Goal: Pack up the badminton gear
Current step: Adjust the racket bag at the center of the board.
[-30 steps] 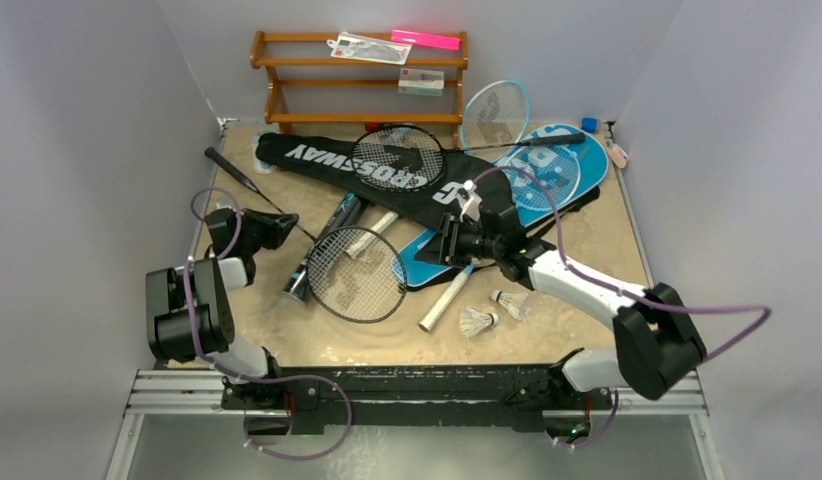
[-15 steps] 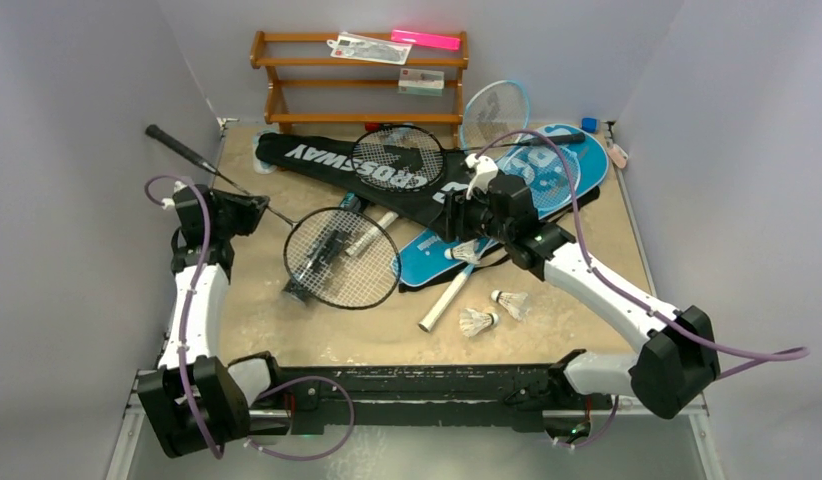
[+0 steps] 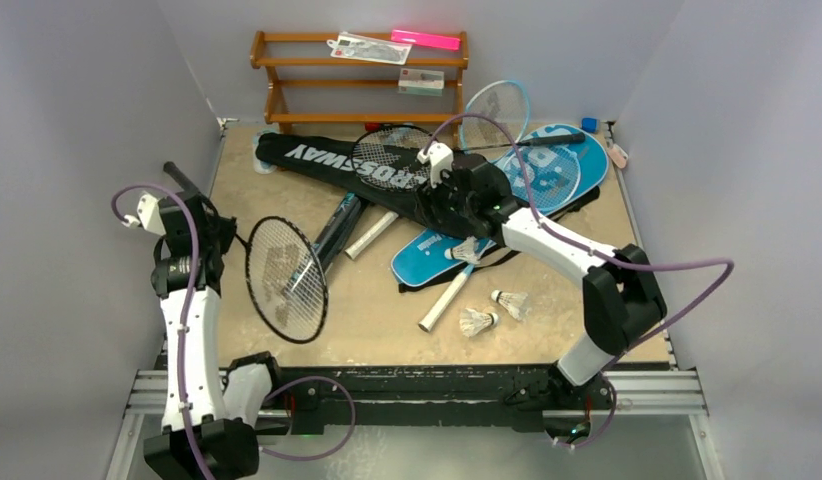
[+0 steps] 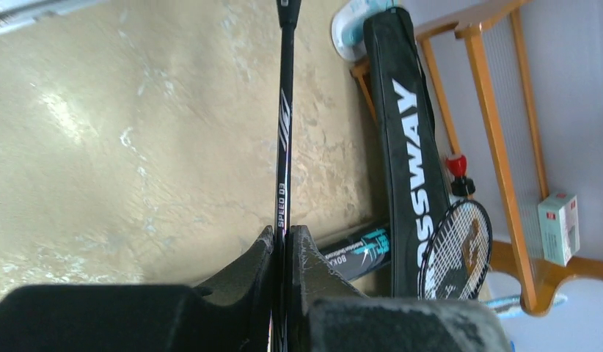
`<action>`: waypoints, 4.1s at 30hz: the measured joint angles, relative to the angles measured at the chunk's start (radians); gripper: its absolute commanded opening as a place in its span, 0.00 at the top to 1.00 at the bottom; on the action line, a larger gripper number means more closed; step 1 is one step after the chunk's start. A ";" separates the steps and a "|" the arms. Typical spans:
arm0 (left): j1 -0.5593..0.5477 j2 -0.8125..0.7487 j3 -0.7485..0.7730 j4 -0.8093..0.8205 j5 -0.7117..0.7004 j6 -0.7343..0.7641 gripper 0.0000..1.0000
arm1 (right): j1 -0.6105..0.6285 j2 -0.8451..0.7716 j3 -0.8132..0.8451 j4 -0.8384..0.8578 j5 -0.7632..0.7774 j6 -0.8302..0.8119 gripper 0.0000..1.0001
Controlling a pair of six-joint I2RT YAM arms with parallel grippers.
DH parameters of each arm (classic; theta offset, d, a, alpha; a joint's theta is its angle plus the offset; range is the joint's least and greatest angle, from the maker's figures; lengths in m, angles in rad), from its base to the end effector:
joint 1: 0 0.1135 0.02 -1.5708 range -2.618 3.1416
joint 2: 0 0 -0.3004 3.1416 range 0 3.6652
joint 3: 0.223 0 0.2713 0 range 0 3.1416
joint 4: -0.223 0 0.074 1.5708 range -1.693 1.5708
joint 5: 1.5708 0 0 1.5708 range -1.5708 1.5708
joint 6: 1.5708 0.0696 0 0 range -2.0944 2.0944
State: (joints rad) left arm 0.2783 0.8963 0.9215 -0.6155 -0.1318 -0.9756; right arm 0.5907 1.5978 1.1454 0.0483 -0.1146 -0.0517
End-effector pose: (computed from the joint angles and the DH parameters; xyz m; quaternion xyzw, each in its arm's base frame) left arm 0.2034 0.0676 0.3352 -0.5416 0.6947 -0.1059 0.4614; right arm 0.3477 0.2427 0.2958 -0.2930 0.7807 0.1925 0.5173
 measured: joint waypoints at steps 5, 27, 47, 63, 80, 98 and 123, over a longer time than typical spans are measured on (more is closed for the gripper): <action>0.001 0.003 0.060 -0.060 -0.074 0.028 1.00 | 0.000 0.058 0.037 -0.014 0.021 -0.101 0.37; 0.001 -0.024 0.083 -0.077 -0.024 0.063 1.00 | 0.034 0.325 0.140 0.014 0.129 -0.293 0.29; -0.139 0.086 -0.047 0.113 0.153 -0.004 1.00 | 0.079 0.242 0.087 0.071 0.075 -0.289 0.25; -0.183 0.004 -0.001 -0.011 -0.097 -0.064 1.00 | 0.110 0.308 0.082 0.065 0.206 -0.283 0.79; -0.183 -0.099 0.060 -0.089 -0.296 -0.062 1.00 | 0.110 0.068 0.192 -0.146 0.163 -0.274 1.00; -0.183 -0.146 -0.050 -0.144 -0.319 -0.055 1.00 | 0.102 0.017 0.626 -0.664 0.060 -0.084 1.00; -0.190 -0.281 0.098 -0.249 -0.417 0.026 1.00 | 0.085 0.006 0.706 -0.728 -0.503 0.270 1.00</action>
State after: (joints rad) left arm 0.0887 0.6151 1.0191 -0.8646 -0.5491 -0.9497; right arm 0.6762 1.6043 1.8515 -0.6800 -0.6174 0.2180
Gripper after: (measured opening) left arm 0.058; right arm 0.012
